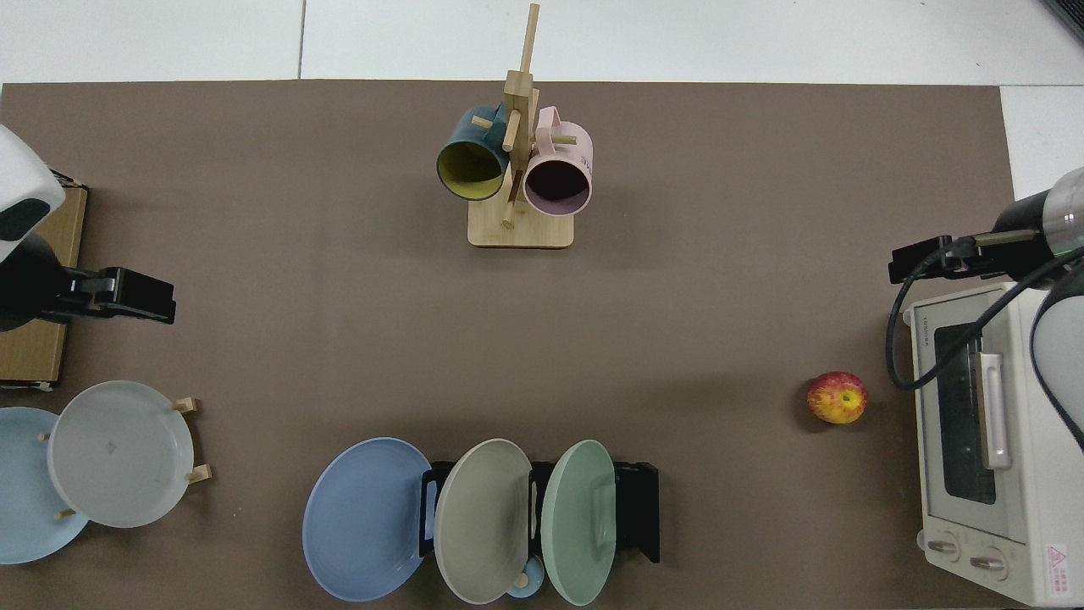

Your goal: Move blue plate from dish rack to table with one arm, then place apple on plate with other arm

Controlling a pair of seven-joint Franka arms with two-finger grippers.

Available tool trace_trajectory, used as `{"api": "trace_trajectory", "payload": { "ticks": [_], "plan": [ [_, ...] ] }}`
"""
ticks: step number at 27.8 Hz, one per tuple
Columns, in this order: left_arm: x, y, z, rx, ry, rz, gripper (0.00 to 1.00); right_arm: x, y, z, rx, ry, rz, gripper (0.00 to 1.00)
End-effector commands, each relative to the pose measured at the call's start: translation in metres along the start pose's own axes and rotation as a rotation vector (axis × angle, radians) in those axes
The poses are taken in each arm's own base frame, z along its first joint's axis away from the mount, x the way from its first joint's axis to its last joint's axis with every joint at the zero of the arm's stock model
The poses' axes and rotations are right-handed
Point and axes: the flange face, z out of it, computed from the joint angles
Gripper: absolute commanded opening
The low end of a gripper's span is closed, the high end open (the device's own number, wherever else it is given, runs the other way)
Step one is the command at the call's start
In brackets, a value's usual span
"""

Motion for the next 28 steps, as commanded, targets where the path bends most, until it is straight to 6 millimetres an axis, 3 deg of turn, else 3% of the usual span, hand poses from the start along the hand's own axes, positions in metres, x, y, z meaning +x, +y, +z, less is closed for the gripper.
{"api": "trace_trajectory", "payload": {
  "ticks": [1, 28],
  "plan": [
    [-0.005, -0.003, -0.001, -0.016, 0.004, 0.003, 1.0, 0.003, 0.0, -0.003, 0.005, 0.004, 0.02, 1.0],
    [-0.006, -0.004, -0.003, -0.014, 0.001, -0.006, 1.0, -0.02, 0.0, 0.01, 0.006, -0.034, 0.054, 1.0]
  ]
}}
